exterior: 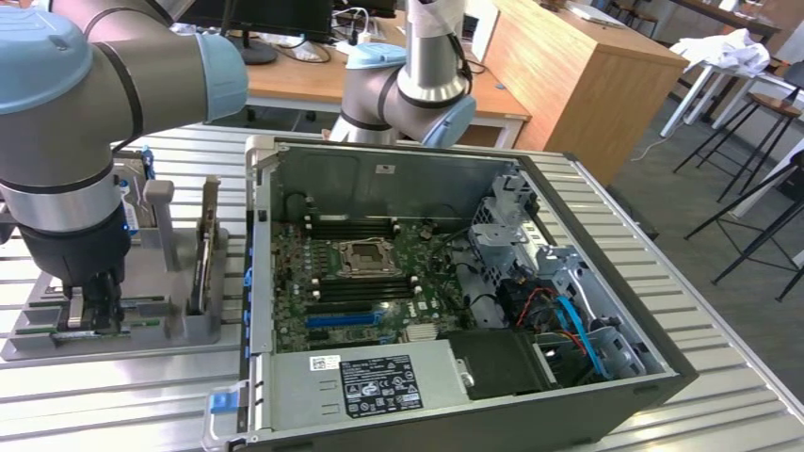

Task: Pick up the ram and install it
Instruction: 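Pick up the ram and move it above insertion slot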

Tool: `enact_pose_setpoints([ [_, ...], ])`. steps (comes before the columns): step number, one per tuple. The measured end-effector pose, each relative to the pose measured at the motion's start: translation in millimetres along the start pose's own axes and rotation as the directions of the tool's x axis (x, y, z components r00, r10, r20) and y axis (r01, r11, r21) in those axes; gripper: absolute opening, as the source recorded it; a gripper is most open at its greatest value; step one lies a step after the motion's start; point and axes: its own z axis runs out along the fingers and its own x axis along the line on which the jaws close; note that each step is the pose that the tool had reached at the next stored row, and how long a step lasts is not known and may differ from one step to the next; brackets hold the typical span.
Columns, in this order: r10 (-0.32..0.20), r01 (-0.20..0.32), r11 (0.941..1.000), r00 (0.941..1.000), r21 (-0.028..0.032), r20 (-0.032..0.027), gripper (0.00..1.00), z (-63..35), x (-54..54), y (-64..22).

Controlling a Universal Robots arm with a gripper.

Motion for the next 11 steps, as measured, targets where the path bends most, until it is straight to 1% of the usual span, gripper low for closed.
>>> enact_pose_setpoints([
  [5,0.000,0.000,1.0000,1.0000,0.0000,0.0000,0.21,0.0,0.0,0.0],
  [7,0.000,0.000,1.0000,1.0000,0.0001,0.0001,0.20,0.0,0.0,0.0],
  [8,0.000,0.000,1.0000,1.0000,0.0000,0.0001,0.13,0.0,0.0,0.0],
  [9,0.000,0.000,1.0000,1.0000,0.0000,0.0001,0.11,0.0,0.0,0.0],
  [11,0.000,0.000,1.0000,1.0000,0.0000,0.0000,0.11,0.0,0.0,0.0],
])
